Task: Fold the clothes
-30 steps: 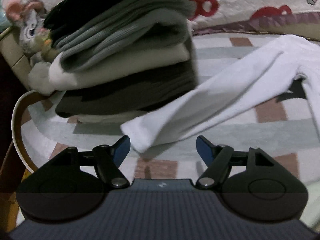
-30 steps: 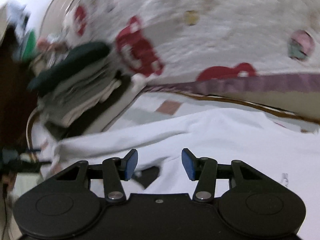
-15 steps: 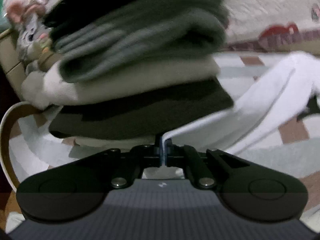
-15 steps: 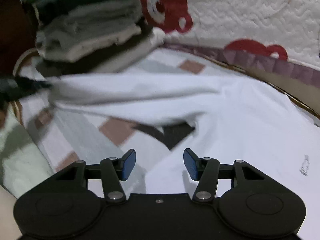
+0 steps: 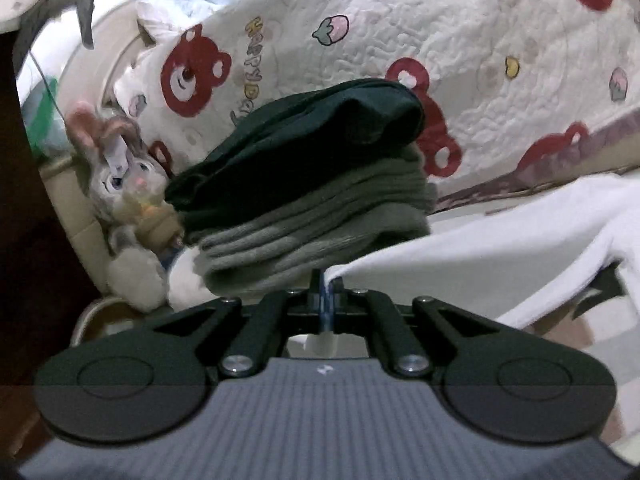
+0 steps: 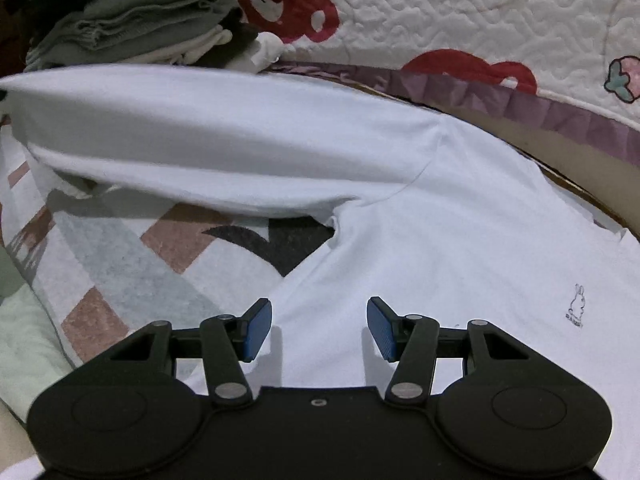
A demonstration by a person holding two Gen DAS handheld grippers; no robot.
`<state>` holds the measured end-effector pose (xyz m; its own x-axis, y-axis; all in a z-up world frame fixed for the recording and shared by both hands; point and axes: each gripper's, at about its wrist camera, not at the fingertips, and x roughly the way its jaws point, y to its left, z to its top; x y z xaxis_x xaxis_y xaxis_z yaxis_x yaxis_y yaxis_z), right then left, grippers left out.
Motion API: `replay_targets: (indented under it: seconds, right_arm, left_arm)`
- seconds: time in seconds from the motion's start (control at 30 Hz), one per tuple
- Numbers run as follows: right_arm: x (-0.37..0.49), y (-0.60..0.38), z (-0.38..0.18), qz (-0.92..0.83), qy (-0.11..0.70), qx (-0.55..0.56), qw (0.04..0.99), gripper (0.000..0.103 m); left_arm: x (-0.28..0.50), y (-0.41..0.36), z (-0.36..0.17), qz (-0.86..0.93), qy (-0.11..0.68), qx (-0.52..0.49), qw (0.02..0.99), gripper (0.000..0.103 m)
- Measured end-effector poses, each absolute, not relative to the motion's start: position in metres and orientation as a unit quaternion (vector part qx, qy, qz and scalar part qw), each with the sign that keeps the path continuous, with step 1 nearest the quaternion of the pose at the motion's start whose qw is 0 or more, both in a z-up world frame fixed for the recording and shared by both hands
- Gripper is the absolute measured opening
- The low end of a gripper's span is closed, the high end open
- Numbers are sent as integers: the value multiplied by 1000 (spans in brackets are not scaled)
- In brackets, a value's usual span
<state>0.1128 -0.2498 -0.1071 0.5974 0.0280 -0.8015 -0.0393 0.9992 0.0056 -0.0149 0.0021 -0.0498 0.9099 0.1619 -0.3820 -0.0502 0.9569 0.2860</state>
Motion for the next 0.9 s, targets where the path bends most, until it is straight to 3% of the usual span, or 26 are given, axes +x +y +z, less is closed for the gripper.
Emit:
replay_targets:
  seconds: [0.17, 0.67, 0.9]
  right_arm:
    - [116, -250, -109, 14, 453, -7, 891, 58]
    - [116, -260, -114, 1, 459, 7, 888, 58]
    - [110, -281, -108, -18, 424, 33, 905, 58]
  left_arm:
    - [-5, 21, -62, 79, 237, 110, 962, 2]
    - [-8, 33, -60, 87, 237, 66, 965, 1]
    - [-14, 26, -56, 41, 251, 11, 967, 1]
